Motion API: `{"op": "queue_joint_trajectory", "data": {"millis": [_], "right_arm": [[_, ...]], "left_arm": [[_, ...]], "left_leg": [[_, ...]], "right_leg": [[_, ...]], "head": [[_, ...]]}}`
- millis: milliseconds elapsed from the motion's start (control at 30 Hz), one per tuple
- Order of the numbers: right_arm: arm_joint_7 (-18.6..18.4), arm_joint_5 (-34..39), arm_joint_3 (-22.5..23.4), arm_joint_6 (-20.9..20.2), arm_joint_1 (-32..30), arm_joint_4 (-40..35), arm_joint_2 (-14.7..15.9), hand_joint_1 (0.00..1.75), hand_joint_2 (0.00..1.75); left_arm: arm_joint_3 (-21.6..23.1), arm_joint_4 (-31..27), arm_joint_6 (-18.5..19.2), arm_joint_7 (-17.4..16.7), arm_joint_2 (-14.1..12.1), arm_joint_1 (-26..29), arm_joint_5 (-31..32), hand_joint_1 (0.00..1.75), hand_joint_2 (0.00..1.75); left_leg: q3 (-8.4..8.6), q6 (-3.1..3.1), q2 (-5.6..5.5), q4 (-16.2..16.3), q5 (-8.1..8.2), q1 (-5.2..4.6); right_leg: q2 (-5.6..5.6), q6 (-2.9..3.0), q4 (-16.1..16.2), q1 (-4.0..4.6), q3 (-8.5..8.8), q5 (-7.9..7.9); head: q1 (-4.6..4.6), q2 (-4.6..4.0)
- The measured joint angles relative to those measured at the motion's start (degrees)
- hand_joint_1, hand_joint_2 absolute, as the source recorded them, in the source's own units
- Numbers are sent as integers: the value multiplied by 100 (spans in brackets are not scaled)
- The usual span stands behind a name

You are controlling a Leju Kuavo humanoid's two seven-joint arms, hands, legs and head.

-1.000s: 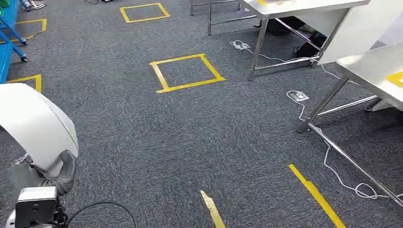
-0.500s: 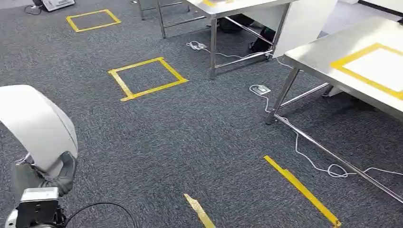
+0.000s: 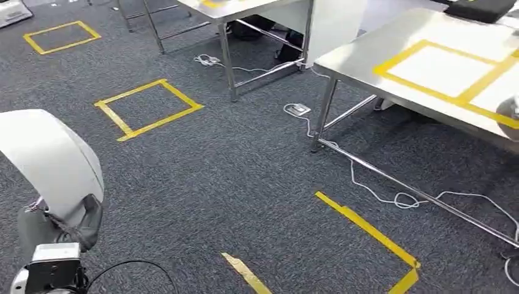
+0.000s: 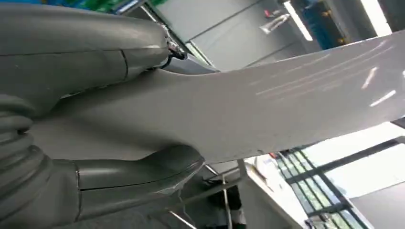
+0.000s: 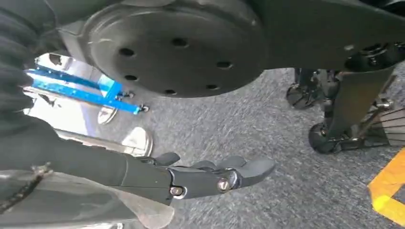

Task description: Take the parts from the cabinet and place them on the table.

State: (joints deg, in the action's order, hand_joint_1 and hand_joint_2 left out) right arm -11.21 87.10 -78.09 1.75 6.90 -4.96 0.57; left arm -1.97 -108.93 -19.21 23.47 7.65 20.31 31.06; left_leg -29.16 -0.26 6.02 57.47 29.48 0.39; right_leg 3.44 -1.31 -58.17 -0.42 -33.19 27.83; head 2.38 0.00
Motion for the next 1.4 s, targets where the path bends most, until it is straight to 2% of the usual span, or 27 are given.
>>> {"op": "queue_joint_trajectory", "data": {"millis": [67,100,167,233,267,300,367,400,433,467,567,633,667,733,767,800,900,933,967,1000,1100,1167,1233,1267,1300,1367,1400], "right_arm": [[0,0,0,0,-3,0,0,0,175],[-7,0,0,-2,2,0,0,0,175],[-7,0,-2,0,22,0,4,0,175],[-4,-2,-9,-9,17,0,4,0,175],[-4,-2,-18,-20,10,0,4,0,175],[-24,-2,-28,-31,1,0,4,0,175],[-22,-4,-37,-44,-2,-2,4,0,175],[-22,-7,-42,-57,-1,-4,4,0,175],[-22,-7,-48,-66,6,-7,-2,0,175],[-22,-7,-55,-81,3,-7,0,0,175],[-33,-9,-87,-114,-32,-9,7,0,175],[-66,-9,-94,-133,-10,-13,26,0,175],[-66,-9,-103,-151,21,-15,26,0,175],[-44,-9,-129,-171,34,-18,26,0,175],[1,-9,-133,-190,24,-20,28,0,175],[102,-9,-136,-201,26,-20,35,0,175],[151,-7,-149,-199,-6,-20,39,0,175],[142,-7,-155,-201,-14,-22,37,0,175],[144,-7,-164,-203,-6,-24,37,0,175],[144,-7,-168,-203,-12,-24,39,0,175],[96,-7,-179,-208,-24,-24,39,0,175],[98,-7,-181,-214,-1,-24,42,0,175],[116,-7,-184,-216,2,-24,46,0,175],[116,-7,-186,-216,-5,-24,46,0,175],[114,-7,-188,-216,-10,-24,44,0,175],[87,-7,-190,-216,-21,-24,44,0,175],[87,-7,-190,-216,-16,-24,44,0,175]], "left_arm": [[4,0,0,4,-2,-26,0,175,175],[15,0,9,13,-15,-47,2,175,175],[24,2,11,37,-46,-40,2,175,175],[52,9,13,44,-74,-40,-2,175,175],[70,9,20,55,-90,-40,-2,175,175],[96,9,28,61,-98,-43,-9,175,175],[127,9,35,81,-129,-57,-9,175,175],[157,9,44,87,-142,-68,-15,175,175],[173,11,46,90,-151,-75,-15,175,175],[201,9,46,96,-155,-97,-17,175,175],[293,11,44,98,-192,-136,-35,175,175],[348,11,39,98,-199,-149,-42,175,175],[378,11,39,98,-203,-151,-42,175,175],[424,13,24,96,-225,-153,-44,175,175],[444,17,22,96,-236,-155,-46,175,175],[465,26,20,94,-242,-156,-48,175,175],[546,35,-9,85,-278,-171,-52,175,175],[566,37,-15,83,-284,-171,-55,175,175],[577,37,-28,81,-291,-182,-55,175,175],[586,39,-28,74,-293,-186,-55,175,175],[634,46,-41,68,-343,-224,-55,175,175],[669,50,-50,72,-387,-249,-57,175,175],[678,63,-48,72,-424,-243,-74,175,175],[684,70,-50,72,-433,-244,-98,175,175],[691,72,-48,72,-448,-244,-105,175,175],[715,76,-48,72,-472,-245,-107,175,175],[719,77,-48,74,-483,-245,-107,175,175]], "left_leg": [[50,-86,37,-4,65,47],[33,-110,-291,141,170,69],[-355,-99,-520,951,578,68],[-863,-82,-546,1843,821,61],[-960,-63,-547,1923,748,55],[-933,-24,-551,1754,528,46],[-634,90,-641,883,-102,3],[-474,153,-797,408,-351,-24],[-421,202,-943,283,-258,-21],[-351,160,-916,149,-200,-27],[-268,227,-850,14,-221,-47],[-167,260,-787,-36,-212,-14],[-160,281,-735,-35,-191,-16],[-135,279,-641,-35,-135,-19],[-106,274,-607,-35,-105,-16],[-60,261,-576,-35,-68,-10],[130,195,-510,-35,74,13],[161,152,-492,-42,118,1],[153,107,-482,-13,149,-7],[155,68,-463,-19,184,-12],[194,-10,-467,208,169,16],[-185,-49,-529,917,228,25],[-698,-76,-529,1645,638,25],[-876,-78,-530,1813,807,23],[-948,-72,-531,1764,814,22],[-862,-8,-569,1227,402,7],[-759,47,-672,759,-16,-8]], "right_leg": [[-130,96,32,-14,49,-4],[-193,135,46,-23,75,6],[-326,183,46,-17,103,22],[-490,223,44,16,133,51],[-568,235,44,29,159,65],[-650,235,44,42,196,87],[-795,225,45,57,276,124],[-854,217,47,55,301,148],[-893,178,26,95,277,185],[-956,142,29,54,268,190],[-964,29,11,31,297,90],[-571,-24,-215,53,159,282],[-463,-51,-559,35,-50,440],[-403,-115,-1435,6,-621,762],[-396,-139,-1609,-6,-778,763],[-384,-147,-1515,-24,-789,617],[-281,-148,-233,-53,-284,-261],[-183,-152,-104,-21,-225,-174],[-148,-64,9,9,-217,38],[-169,8,-32,33,-160,-72],[-260,132,3,6,-11,-24],[-315,214,12,1,93,36],[-416,236,12,14,172,114],[-473,239,12,24,222,153],[-541,236,12,30,283,198],[-677,230,12,40,418,284],[-747,222,14,44,485,329]], "head": [[0,0],[-26,0],[-59,0],[-61,0],[-59,0],[-61,0],[-63,0],[-70,0],[-52,0],[-74,0],[-59,0],[-11,-4],[20,-2],[13,-2],[17,0],[11,0],[20,-2],[24,0],[29,0],[13,0],[-22,0],[-48,0],[-46,0],[-59,0],[-55,0],[-68,0],[-68,0]]}}
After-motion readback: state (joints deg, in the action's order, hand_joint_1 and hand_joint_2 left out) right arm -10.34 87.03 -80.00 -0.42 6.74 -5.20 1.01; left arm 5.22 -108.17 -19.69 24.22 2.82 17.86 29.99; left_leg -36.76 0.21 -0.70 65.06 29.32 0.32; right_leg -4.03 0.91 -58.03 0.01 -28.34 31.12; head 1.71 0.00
